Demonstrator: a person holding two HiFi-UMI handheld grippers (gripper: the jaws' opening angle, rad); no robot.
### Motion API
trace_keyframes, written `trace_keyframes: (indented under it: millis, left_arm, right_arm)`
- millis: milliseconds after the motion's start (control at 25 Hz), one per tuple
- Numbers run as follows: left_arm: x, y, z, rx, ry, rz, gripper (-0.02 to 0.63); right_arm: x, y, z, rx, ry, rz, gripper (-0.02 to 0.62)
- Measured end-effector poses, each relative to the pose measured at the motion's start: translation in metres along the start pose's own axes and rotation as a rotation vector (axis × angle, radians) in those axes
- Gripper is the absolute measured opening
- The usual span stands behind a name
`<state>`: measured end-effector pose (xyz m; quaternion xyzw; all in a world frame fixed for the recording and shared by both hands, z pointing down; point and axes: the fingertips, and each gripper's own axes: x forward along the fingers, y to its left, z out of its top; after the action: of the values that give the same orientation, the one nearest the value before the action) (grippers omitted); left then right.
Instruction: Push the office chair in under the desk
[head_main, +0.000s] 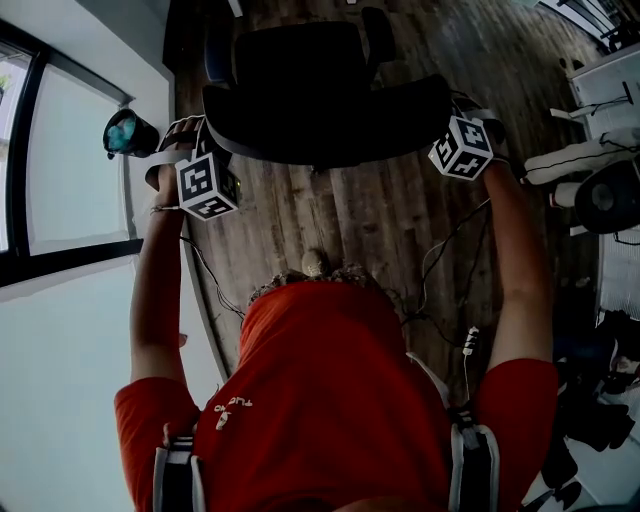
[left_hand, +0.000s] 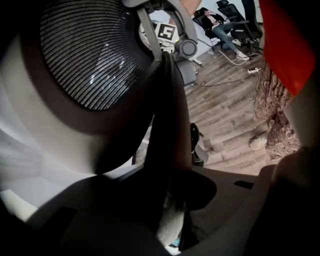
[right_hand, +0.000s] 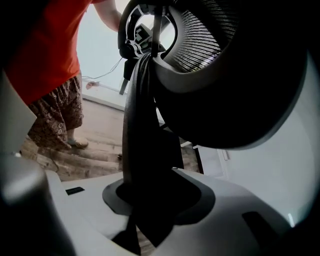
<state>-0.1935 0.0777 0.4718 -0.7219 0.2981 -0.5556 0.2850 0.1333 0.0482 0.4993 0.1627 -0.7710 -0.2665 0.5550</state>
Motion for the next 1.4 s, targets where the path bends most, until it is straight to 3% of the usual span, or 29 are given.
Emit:
trace_keyframes:
  millis: [840, 1400]
  left_arm:
    - [0.122, 0.114, -0.01, 0.011, 0.012, 0.006, 0.138]
    - [0.254, 0.236, -0.039, -0.013, 0.054, -0.008, 0.141]
  right_arm:
    - [0.089, -0.14, -0.04, 0.009, -0.015, 0.004, 0.16]
    - [0.189, -0.292, -0.061, -0.007, -0.045, 0.016, 0.156]
